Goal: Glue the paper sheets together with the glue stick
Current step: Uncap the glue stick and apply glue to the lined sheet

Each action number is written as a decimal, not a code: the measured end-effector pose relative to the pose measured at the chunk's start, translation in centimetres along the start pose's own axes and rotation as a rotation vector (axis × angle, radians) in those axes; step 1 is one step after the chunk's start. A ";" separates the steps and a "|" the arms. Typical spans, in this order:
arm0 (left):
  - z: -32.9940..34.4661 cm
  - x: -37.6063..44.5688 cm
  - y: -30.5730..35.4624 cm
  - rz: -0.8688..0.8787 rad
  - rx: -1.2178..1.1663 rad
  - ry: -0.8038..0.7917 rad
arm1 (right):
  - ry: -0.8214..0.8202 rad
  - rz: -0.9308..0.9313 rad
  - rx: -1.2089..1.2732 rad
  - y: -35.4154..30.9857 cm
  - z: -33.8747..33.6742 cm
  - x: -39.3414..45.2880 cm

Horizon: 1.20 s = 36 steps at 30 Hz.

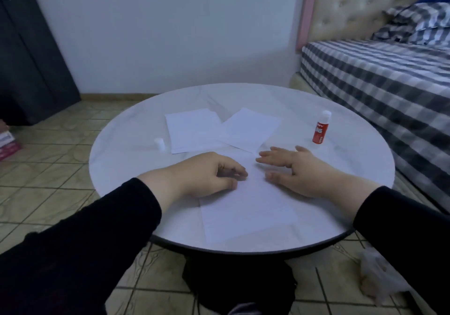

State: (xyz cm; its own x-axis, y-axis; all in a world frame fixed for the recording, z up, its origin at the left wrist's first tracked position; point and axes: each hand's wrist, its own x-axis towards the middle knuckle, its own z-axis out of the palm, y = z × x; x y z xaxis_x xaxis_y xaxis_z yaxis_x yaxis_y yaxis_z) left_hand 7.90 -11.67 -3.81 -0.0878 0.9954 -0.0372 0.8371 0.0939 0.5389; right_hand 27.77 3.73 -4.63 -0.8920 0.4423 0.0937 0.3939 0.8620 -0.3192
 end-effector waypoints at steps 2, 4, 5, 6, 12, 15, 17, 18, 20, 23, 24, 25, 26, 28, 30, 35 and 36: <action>-0.9 -0.1 -1.4 -0.067 0.004 0.152 | -0.047 -0.043 -0.002 0.0 0.1 0.6; -2.1 -0.1 -3.2 -0.139 0.098 0.295 | -0.053 -0.086 0.003 0.3 0.3 1.1; -2.7 0.0 -4.1 -0.162 0.153 0.347 | -0.043 -0.104 0.009 0.5 0.5 1.3; -3.3 0.3 -5.1 -0.178 0.203 0.386 | -0.029 -0.117 0.021 0.7 0.7 1.4; -5.6 3.7 -7.2 -0.275 0.366 0.279 | 0.062 -0.184 0.054 1.3 1.7 1.5; -5.8 5.6 -7.1 -0.349 0.392 0.159 | 0.069 -0.189 0.053 1.5 1.9 1.6; -5.8 6.5 -7.3 -0.395 0.391 0.117 | 0.083 -0.200 0.048 1.6 2.0 1.7; -5.8 6.8 -7.5 -0.413 0.381 0.108 | 0.090 -0.209 0.045 1.6 2.1 1.7; -5.8 7.1 -7.7 -0.429 0.355 0.118 | 0.098 -0.233 0.042 1.6 2.1 1.8; -5.8 7.2 -7.9 -0.410 0.340 0.158 | 0.107 -0.242 0.057 1.6 2.2 1.7; -5.8 7.3 -8.0 -0.405 0.342 0.166 | 0.112 -0.239 0.061 1.6 2.2 1.7; -5.8 7.3 -8.1 -0.403 0.343 0.172 | 0.118 -0.237 0.059 1.6 2.2 1.6; -5.8 7.3 -8.1 -0.403 0.340 0.180 | 0.124 -0.235 0.055 1.6 2.3 1.6; -5.8 7.3 -7.9 -0.397 0.350 0.192 | 0.136 -0.231 0.034 1.6 2.2 1.6; -5.6 7.1 -7.7 -0.358 0.397 0.194 | 0.151 -0.229 0.008 1.5 2.2 1.4; -4.7 6.7 -7.4 -0.252 0.564 0.246 | 0.171 -0.239 -0.030 1.4 2.1 0.9; -4.6 6.8 -7.3 -0.239 0.617 0.259 | 0.171 -0.242 -0.043 1.4 2.1 0.7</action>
State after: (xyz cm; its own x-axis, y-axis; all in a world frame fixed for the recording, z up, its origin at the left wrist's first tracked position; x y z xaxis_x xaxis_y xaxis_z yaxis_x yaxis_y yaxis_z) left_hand -1.32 -5.67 -4.13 -0.3688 0.9177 0.1478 0.9252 0.3777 -0.0368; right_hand 27.22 4.78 -6.97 -0.9123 0.2550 0.3206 0.1867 0.9555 -0.2286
